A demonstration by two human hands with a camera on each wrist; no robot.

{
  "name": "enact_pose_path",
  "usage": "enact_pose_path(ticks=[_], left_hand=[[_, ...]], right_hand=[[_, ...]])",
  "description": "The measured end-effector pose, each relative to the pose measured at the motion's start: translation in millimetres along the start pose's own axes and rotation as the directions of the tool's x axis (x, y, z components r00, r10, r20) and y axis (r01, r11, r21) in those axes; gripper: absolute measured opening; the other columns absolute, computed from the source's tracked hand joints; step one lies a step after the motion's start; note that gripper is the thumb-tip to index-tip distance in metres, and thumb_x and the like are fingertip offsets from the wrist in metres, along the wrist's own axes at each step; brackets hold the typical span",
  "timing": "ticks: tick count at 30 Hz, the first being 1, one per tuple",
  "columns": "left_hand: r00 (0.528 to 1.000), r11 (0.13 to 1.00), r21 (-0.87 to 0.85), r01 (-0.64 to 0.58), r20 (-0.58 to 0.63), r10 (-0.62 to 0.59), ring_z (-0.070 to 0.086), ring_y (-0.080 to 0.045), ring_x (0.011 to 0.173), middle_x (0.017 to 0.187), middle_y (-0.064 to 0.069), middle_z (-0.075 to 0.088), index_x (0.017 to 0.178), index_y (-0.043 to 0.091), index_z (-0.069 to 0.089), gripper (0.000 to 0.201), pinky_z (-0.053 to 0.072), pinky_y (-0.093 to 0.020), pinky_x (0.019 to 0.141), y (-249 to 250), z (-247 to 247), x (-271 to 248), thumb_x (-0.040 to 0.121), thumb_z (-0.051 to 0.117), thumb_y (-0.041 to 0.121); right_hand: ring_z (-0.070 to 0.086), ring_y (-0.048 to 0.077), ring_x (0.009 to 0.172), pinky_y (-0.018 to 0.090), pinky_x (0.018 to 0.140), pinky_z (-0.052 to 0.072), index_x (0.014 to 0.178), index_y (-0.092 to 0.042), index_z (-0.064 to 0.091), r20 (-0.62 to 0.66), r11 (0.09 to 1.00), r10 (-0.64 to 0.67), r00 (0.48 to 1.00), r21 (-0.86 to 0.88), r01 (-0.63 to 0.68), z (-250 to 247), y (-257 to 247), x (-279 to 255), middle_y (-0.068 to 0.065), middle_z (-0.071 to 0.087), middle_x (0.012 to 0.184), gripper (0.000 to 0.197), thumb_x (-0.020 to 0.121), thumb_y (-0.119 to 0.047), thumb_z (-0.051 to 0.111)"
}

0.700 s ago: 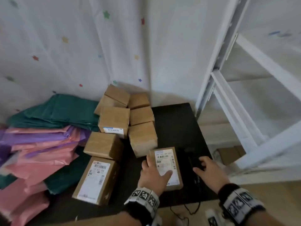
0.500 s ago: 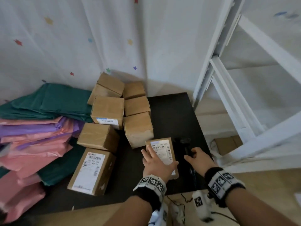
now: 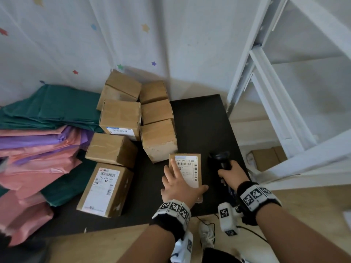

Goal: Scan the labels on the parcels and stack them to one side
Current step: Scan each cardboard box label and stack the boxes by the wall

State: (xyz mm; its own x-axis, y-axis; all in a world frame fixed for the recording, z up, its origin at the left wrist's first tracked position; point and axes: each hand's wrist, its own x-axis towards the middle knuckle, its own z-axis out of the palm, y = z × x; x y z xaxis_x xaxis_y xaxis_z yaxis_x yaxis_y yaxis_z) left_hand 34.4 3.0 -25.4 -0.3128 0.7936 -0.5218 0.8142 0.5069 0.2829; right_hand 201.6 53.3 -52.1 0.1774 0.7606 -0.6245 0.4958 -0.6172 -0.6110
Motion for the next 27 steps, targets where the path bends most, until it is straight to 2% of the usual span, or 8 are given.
enact_pose_path(ticks=[3, 8, 11, 13, 16, 18, 22, 27], left_hand=[[1.000, 1.000, -0.007, -0.018, -0.004, 0.018, 0.022, -0.027, 0.137, 0.154, -0.005, 0.001, 0.145, 0.028, -0.025, 0.134, 0.038, -0.044, 0.104, 0, -3, -3, 0.060, 0.069, 0.070], [0.977, 0.963, -0.197, -0.186, 0.070, 0.204, 0.020, -0.024, 0.138, 0.150, 0.004, 0.009, 0.145, 0.038, -0.018, 0.131, 0.031, -0.043, 0.110, 0, -12, -13, 0.055, 0.073, 0.065], [0.955, 0.908, -0.323, -0.266, 0.037, 0.293, 0.022, -0.020, 0.137, 0.145, 0.010, 0.015, 0.144, 0.044, -0.014, 0.132, 0.032, -0.044, 0.112, 9, -30, -18, 0.047, 0.073, 0.068], [0.940, 0.861, -0.401, -0.311, 0.001, 0.340, 0.022, -0.018, 0.138, 0.147, 0.011, 0.015, 0.144, 0.046, -0.011, 0.132, 0.033, -0.046, 0.111, 18, -46, -19, 0.045, 0.073, 0.069], [0.918, 0.770, -0.523, -0.367, -0.069, 0.390, 0.021, -0.016, 0.141, 0.153, 0.008, 0.013, 0.149, 0.036, -0.008, 0.130, 0.030, -0.044, 0.113, 32, -74, -22, 0.054, 0.078, 0.061], [0.917, 0.685, -0.633, -0.360, -0.102, 0.387, 0.034, -0.017, 0.137, 0.152, 0.003, 0.028, 0.151, 0.031, 0.005, 0.117, 0.038, -0.045, 0.109, 38, -92, -22, 0.062, 0.078, 0.055], [0.924, 0.571, -0.774, -0.275, -0.047, 0.380, 0.066, -0.014, 0.103, 0.121, 0.003, 0.065, 0.133, 0.026, 0.049, 0.063, 0.055, -0.042, 0.090, 36, -117, -21, 0.078, 0.071, 0.046], [0.921, 0.363, -0.916, -0.171, -0.018, 0.388, 0.071, -0.019, 0.095, 0.104, 0.002, 0.072, 0.110, 0.031, 0.052, 0.059, 0.056, -0.045, 0.085, 33, -124, -18, 0.063, 0.080, 0.052]], right_hand=[[0.065, 0.026, 0.071, 0.040, 0.072, 0.054, 0.118, -0.015, 0.048, -0.040, 0.996, 0.003, 0.999, 0.091, 0.001, -6, 3, -11, 0.013, 0.067, 0.086, 0.038, 0.084, -0.007, 0.064], [0.071, 0.026, 0.076, 0.043, 0.075, 0.061, 0.107, -0.017, 0.060, -0.114, 0.966, -0.016, 0.993, 0.255, 0.045, -21, 2, -33, 0.009, 0.071, 0.088, 0.024, 0.086, -0.016, 0.071], [0.073, 0.022, 0.072, 0.039, 0.072, 0.060, 0.093, -0.021, 0.066, -0.194, 0.911, -0.082, 0.977, 0.383, 0.153, -28, -6, -51, 0.001, 0.075, 0.074, 0.011, 0.085, -0.020, 0.073], [0.073, 0.019, 0.079, 0.042, 0.081, 0.057, 0.087, -0.026, 0.069, -0.229, 0.882, -0.151, 0.962, 0.408, 0.236, -32, -17, -61, -0.003, 0.075, 0.077, 0.005, 0.085, -0.025, 0.073], [0.069, 0.015, 0.093, 0.044, 0.093, 0.053, 0.095, -0.030, 0.068, -0.257, 0.853, -0.203, 0.945, 0.427, 0.299, -38, -37, -71, -0.005, 0.074, 0.093, 0.012, 0.085, -0.036, 0.071], [0.069, 0.016, 0.096, 0.047, 0.095, 0.052, 0.101, -0.030, 0.068, -0.293, 0.818, -0.209, 0.933, 0.470, 0.331, -43, -49, -75, -0.005, 0.074, 0.097, 0.019, 0.085, -0.041, 0.070], [0.070, 0.018, 0.095, 0.048, 0.092, 0.052, 0.098, -0.031, 0.068, -0.356, 0.743, -0.247, 0.901, 0.527, 0.411, -55, -67, -78, -0.004, 0.076, 0.094, 0.016, 0.086, -0.042, 0.067], [0.074, 0.011, 0.076, 0.033, 0.068, 0.052, 0.093, -0.025, 0.068, -0.368, 0.663, -0.301, 0.880, 0.583, 0.470, -64, -85, -77, -0.006, 0.077, 0.083, 0.010, 0.088, -0.033, 0.069]])
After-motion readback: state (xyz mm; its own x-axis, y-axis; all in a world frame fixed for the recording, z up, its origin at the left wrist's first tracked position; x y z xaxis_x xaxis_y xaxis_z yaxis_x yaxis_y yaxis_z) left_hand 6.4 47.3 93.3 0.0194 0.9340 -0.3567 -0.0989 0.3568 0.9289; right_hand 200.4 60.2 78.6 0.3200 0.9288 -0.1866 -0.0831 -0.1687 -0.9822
